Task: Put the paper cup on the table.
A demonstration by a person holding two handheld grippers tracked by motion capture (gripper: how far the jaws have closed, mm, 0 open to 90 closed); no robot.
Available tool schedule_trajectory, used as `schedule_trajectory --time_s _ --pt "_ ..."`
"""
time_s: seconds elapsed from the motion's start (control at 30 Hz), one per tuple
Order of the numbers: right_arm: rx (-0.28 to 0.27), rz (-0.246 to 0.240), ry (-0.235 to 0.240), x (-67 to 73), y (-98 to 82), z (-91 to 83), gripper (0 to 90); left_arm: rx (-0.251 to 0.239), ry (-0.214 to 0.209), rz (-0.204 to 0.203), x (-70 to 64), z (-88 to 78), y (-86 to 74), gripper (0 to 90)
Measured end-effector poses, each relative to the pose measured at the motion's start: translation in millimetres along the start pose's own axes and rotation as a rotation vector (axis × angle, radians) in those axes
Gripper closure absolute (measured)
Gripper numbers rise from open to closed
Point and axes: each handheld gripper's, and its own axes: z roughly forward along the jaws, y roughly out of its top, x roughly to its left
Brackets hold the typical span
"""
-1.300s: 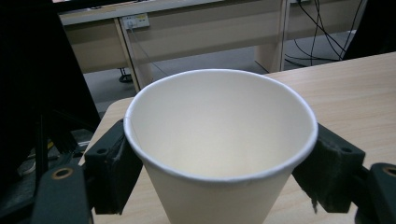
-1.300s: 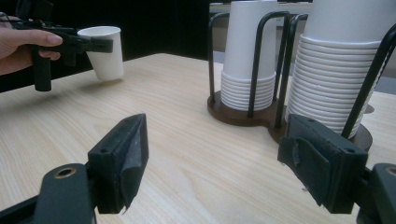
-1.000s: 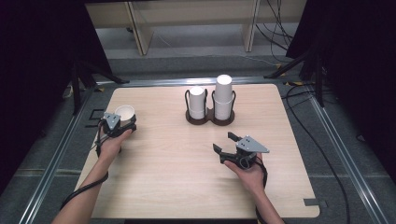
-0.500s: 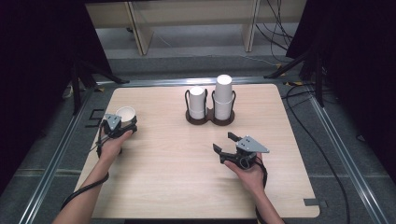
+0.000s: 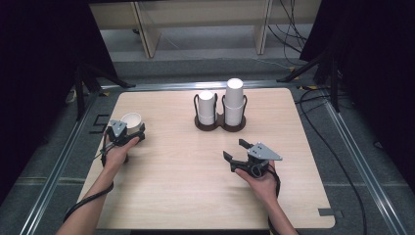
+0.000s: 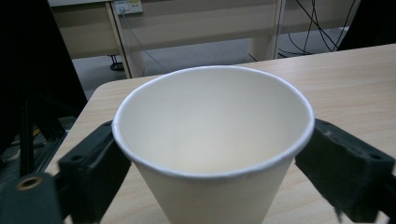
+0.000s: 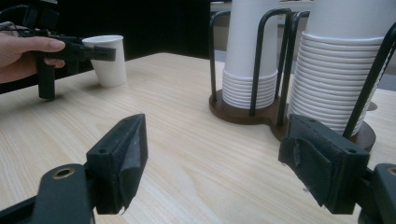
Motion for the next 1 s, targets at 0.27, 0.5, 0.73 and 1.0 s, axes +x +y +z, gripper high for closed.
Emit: schedule_trajectory --time_s 0.27,0.5,0.73,1.0 --pt "0.011 -0.009 -0.011 -1.5 0.0 -1.9 22.2 -0.007 -0.010 -0.001 -0.8 -10.0 -1.3 2.5" --pt "0.007 0.008 -0.028 -4.6 0.1 -5.2 22.2 -0.026 -0.026 -0.013 -2.1 -33.0 -3.7 2.5" --pt "-0.011 0.005 -0.017 -7.5 0.1 -5.1 22.2 -0.041 -0.035 -0.012 -1.3 -52.3 -4.2 2.3" --pt "-0.017 0.006 -0.036 -10.1 -0.1 -7.0 22.2 -0.061 -0.039 -0.019 -7.6 -81.1 -17.4 2.8"
